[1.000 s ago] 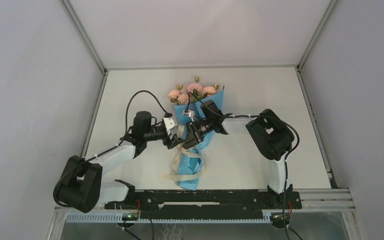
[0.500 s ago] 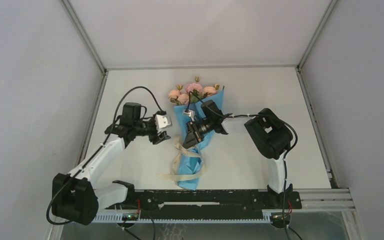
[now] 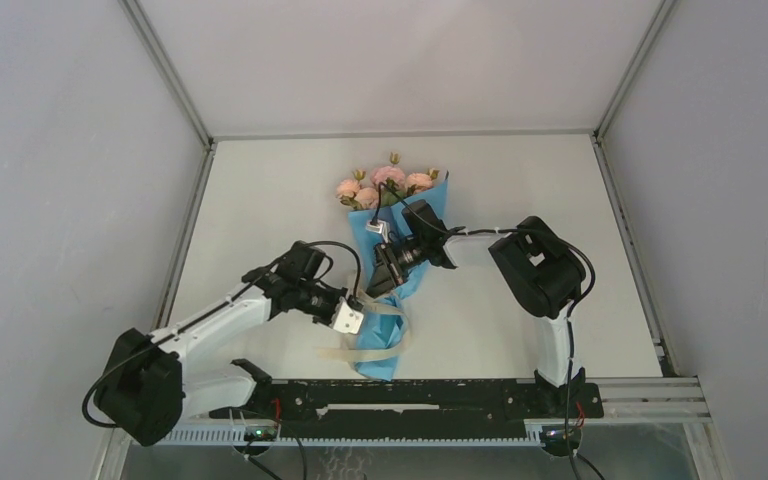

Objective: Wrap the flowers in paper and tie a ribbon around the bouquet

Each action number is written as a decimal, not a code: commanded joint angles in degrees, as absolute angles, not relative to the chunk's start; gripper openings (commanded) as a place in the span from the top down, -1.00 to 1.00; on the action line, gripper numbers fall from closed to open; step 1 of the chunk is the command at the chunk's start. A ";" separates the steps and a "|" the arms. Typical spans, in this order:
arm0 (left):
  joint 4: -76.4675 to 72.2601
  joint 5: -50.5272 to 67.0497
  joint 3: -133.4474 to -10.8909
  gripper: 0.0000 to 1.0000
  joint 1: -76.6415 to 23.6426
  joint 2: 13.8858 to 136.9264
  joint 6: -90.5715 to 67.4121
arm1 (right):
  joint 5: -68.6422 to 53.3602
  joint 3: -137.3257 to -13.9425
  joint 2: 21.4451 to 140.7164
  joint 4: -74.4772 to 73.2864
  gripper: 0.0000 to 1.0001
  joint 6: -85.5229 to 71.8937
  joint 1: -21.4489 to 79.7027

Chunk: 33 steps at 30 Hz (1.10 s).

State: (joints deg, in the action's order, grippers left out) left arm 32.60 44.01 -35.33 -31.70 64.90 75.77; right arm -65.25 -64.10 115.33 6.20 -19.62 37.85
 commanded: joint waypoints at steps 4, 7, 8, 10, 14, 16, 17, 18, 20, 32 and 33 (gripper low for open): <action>25.56 40.46 -36.95 0.36 -32.68 70.11 82.12 | -67.62 -64.03 114.26 4.86 0.17 -17.16 37.58; 23.13 39.69 -36.74 0.29 -32.81 71.26 81.67 | -68.42 -64.00 114.26 4.79 0.16 -17.13 37.68; 21.47 39.54 -36.78 0.27 -32.86 71.65 80.54 | -68.66 -63.99 114.26 4.71 0.16 -16.95 37.72; 19.49 39.24 -37.09 0.26 -32.85 72.41 78.24 | -68.90 -63.99 114.11 4.03 0.14 -16.36 37.86; 17.80 38.92 -37.07 0.22 -32.90 73.12 77.17 | -68.39 -64.01 113.26 2.23 0.11 -15.07 37.93; 17.12 38.94 -36.92 0.21 -32.90 73.42 77.15 | -67.92 -64.04 113.00 2.24 0.10 -15.30 38.03; 16.70 38.86 -37.04 0.21 -32.86 73.59 76.68 | -67.18 -64.00 112.88 2.14 0.10 -15.45 38.11; 16.58 38.77 -37.15 0.20 -32.87 73.62 76.33 | -66.66 -64.03 112.79 2.02 0.11 -15.53 38.18; 16.50 38.88 -37.06 0.19 -32.88 73.59 76.21 | -65.72 -63.99 112.61 2.01 0.10 -16.10 38.16; 15.22 39.17 -36.69 0.14 -32.99 72.56 73.30 | -60.40 -64.02 111.70 1.65 0.91 -19.61 38.70; 15.27 38.93 -36.73 0.15 -33.02 72.44 73.23 | -60.19 -64.01 111.37 1.40 1.00 -19.68 38.47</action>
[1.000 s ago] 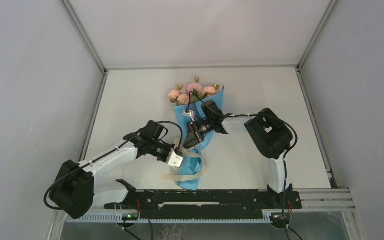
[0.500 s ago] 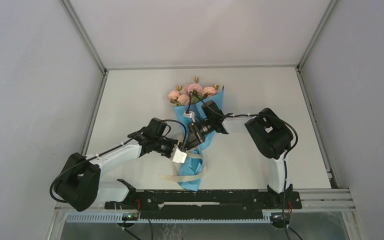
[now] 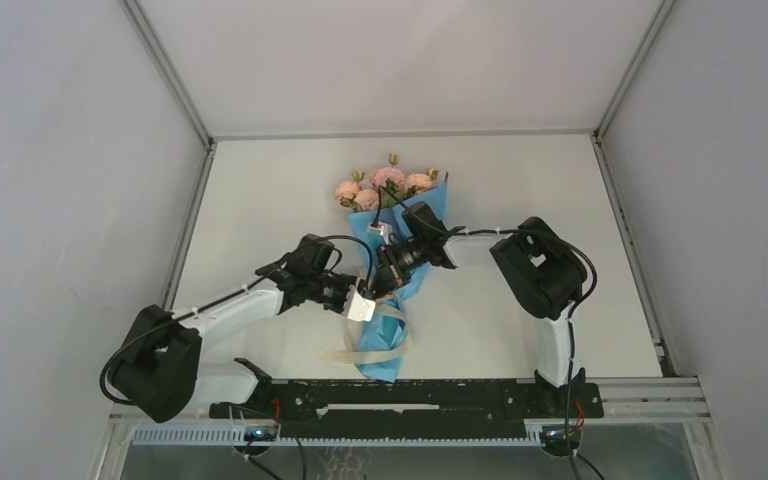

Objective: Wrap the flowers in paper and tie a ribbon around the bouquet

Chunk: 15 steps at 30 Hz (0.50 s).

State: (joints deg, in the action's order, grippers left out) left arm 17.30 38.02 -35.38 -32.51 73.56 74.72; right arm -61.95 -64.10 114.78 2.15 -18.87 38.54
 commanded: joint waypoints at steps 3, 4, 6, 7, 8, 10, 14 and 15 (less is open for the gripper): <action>15.32 37.42 -36.77 0.17 -32.97 71.40 72.56 | -59.67 -64.04 110.50 0.70 1.00 -19.52 37.89; 15.55 36.48 -36.74 0.19 -32.96 71.00 72.47 | -59.58 -64.04 110.22 0.48 1.00 -19.40 37.68; 17.03 35.48 -36.86 0.23 -32.67 70.08 73.81 | -59.51 -64.02 109.53 0.27 1.00 -19.22 37.46; 18.03 35.54 -37.08 0.25 -32.48 69.56 74.77 | -59.59 -64.00 109.13 0.26 1.00 -19.10 37.39; 19.30 35.90 -37.42 0.26 -32.26 68.84 75.65 | -59.66 -64.03 108.57 -0.62 1.00 -18.93 37.36; 22.13 37.22 -38.66 0.27 -31.89 67.73 77.16 | -59.74 -64.05 107.91 -2.08 1.00 -18.48 37.28; 24.25 40.44 -40.92 0.31 -31.75 66.16 77.88 | -59.22 -64.05 108.16 -3.43 1.00 -18.07 37.01; 24.14 41.54 -41.40 0.31 -31.83 66.10 78.02 | -58.85 -64.07 108.27 -3.81 1.00 -18.13 37.07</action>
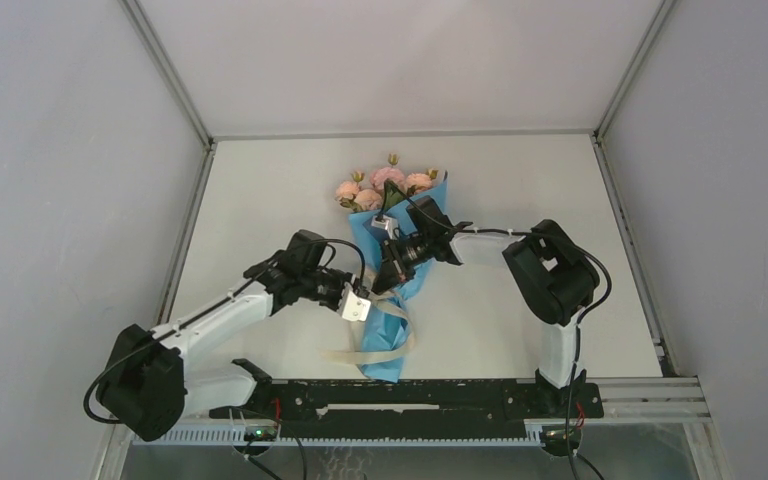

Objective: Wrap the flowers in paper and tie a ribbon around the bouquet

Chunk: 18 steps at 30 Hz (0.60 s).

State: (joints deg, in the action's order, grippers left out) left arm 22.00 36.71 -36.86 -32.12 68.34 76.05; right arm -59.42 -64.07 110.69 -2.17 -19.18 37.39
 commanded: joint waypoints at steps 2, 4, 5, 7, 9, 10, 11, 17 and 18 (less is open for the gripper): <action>23.22 42.63 -42.11 0.30 -31.98 66.53 78.16 | -58.02 -64.01 108.32 -4.22 1.00 -18.11 37.01; 21.48 42.17 -42.26 0.30 -32.31 67.38 77.80 | -57.44 -64.06 108.13 -4.87 1.00 -17.88 37.12; 20.91 41.87 -42.42 0.29 -32.37 67.81 77.89 | -57.32 -64.01 108.04 -5.22 1.00 -17.70 37.16; 20.57 41.51 -42.25 0.27 -32.71 68.75 79.56 | -57.34 -64.02 107.93 -5.32 1.00 -17.71 37.30; 19.81 40.77 -41.75 0.26 -33.33 69.76 81.33 | -57.57 -64.05 108.06 -4.98 0.99 -17.82 37.34; 19.47 40.44 -41.52 0.26 -33.59 70.22 81.94 | -57.77 -64.05 108.10 -4.78 0.99 -17.98 37.37; 19.17 40.17 -41.41 0.25 -33.83 70.60 82.38 | -57.82 -64.05 108.11 -4.68 0.98 -18.07 37.36; 18.25 39.84 -40.73 0.32 -34.67 72.05 83.78 | -58.56 -63.99 108.28 -3.93 0.94 -18.90 37.40; 17.76 39.55 -40.70 0.36 -34.91 72.32 83.31 | -58.77 -64.06 108.36 -3.73 0.93 -19.04 37.37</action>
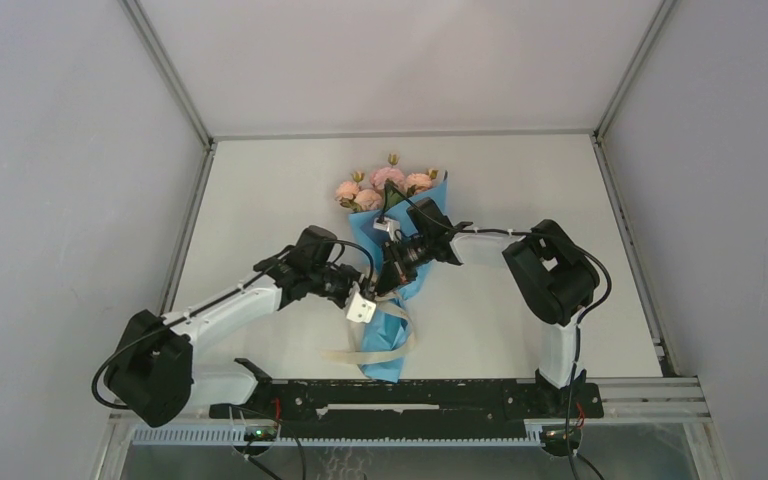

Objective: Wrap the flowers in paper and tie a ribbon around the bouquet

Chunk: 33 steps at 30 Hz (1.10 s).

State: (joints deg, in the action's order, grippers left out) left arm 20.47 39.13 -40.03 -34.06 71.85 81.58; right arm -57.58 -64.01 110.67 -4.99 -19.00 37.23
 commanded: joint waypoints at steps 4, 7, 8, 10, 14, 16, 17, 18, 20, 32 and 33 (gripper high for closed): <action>16.53 38.19 -40.16 0.46 -35.11 73.11 82.10 | -59.01 -64.00 108.24 -3.53 0.93 -19.15 37.34; 16.55 37.19 -39.52 0.49 -35.10 73.17 82.78 | -59.08 -64.02 108.19 -3.49 0.93 -19.22 37.34; 16.57 37.06 -39.48 0.50 -35.09 73.13 82.79 | -59.13 -63.99 108.19 -3.44 0.93 -19.29 37.21; 17.01 36.99 -39.39 0.49 -35.10 73.02 83.00 | -59.02 -64.07 108.19 -3.49 0.93 -19.54 37.09; 18.59 37.13 -39.26 0.44 -35.24 72.85 84.19 | -58.33 -64.01 108.30 -3.78 0.93 -19.73 37.15; 18.71 37.16 -39.28 0.44 -35.32 72.97 84.22 | -58.02 -64.01 108.30 -3.71 0.93 -20.00 37.18; 18.79 37.10 -39.28 0.44 -35.40 73.03 84.20 | -58.03 -63.99 108.22 -3.69 0.93 -19.99 37.21; 18.73 37.01 -39.19 0.44 -35.46 73.01 84.20 | -57.94 -64.04 108.12 -3.76 0.93 -20.03 37.20; 18.81 36.65 -39.11 0.42 -35.52 73.17 84.20 | -57.74 -64.04 107.94 -3.94 0.92 -19.94 37.15; 23.03 36.05 -39.46 0.40 -35.64 73.09 84.91 | -57.54 -64.00 108.37 -3.16 0.93 -20.76 36.92; 23.04 36.11 -39.40 0.41 -35.63 73.18 85.05 | -57.58 -64.02 108.37 -3.16 0.93 -20.76 36.91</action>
